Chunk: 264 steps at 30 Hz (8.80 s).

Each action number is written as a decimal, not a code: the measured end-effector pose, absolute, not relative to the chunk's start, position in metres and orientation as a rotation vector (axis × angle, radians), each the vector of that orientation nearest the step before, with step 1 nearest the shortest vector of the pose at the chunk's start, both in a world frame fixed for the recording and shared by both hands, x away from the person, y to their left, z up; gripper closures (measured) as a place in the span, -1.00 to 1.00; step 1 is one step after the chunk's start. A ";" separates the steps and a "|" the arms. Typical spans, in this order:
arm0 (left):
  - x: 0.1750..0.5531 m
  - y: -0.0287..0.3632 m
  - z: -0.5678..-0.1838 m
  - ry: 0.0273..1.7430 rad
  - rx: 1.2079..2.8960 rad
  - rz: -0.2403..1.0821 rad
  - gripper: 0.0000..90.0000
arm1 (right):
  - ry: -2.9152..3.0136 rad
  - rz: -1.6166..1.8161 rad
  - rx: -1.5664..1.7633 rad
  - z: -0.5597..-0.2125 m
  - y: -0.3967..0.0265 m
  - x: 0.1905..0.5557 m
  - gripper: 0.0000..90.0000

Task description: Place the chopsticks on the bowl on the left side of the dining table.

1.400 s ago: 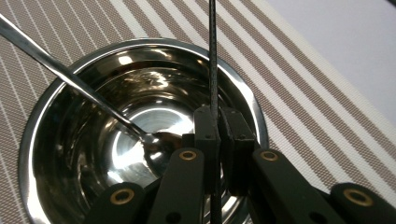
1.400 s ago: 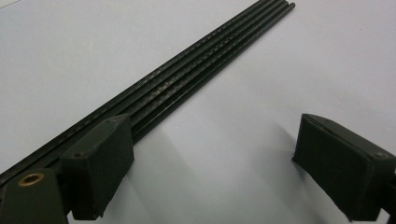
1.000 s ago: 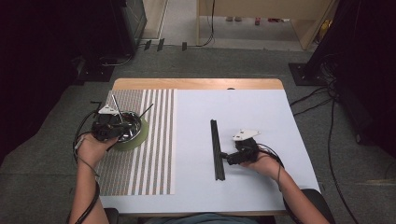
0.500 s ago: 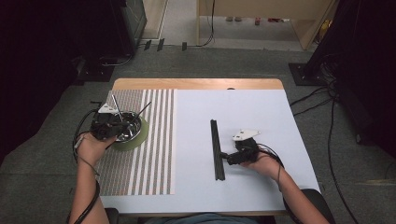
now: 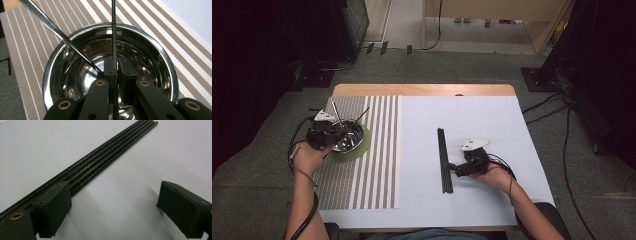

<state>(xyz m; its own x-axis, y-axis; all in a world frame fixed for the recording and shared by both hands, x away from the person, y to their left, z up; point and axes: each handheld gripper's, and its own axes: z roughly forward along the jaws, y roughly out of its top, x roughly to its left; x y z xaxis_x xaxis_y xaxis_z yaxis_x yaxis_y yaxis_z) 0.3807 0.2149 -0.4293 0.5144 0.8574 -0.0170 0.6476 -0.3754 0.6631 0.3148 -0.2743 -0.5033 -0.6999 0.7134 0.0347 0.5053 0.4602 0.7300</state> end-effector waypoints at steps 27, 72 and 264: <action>0.379 0.216 -0.420 1.248 2.066 0.432 0.60 | 2.436 1.079 1.044 -0.503 -0.274 0.315 -0.75; 0.373 0.143 -0.406 1.010 2.090 0.358 -0.14 | 2.437 1.079 1.046 -0.503 -0.274 0.315 -0.75; 0.332 -0.061 -0.492 0.696 2.238 0.185 -0.06 | 2.437 1.076 1.046 -0.503 -0.274 0.315 -0.75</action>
<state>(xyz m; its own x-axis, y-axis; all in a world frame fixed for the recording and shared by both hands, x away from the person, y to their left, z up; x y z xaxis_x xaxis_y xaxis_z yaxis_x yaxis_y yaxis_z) 0.3323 -0.0612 -0.4917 0.8402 0.5358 -0.0830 0.4241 -0.5539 0.7165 0.3147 -0.2744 -0.5032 -0.6995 0.7138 0.0347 0.5064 0.4608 0.7288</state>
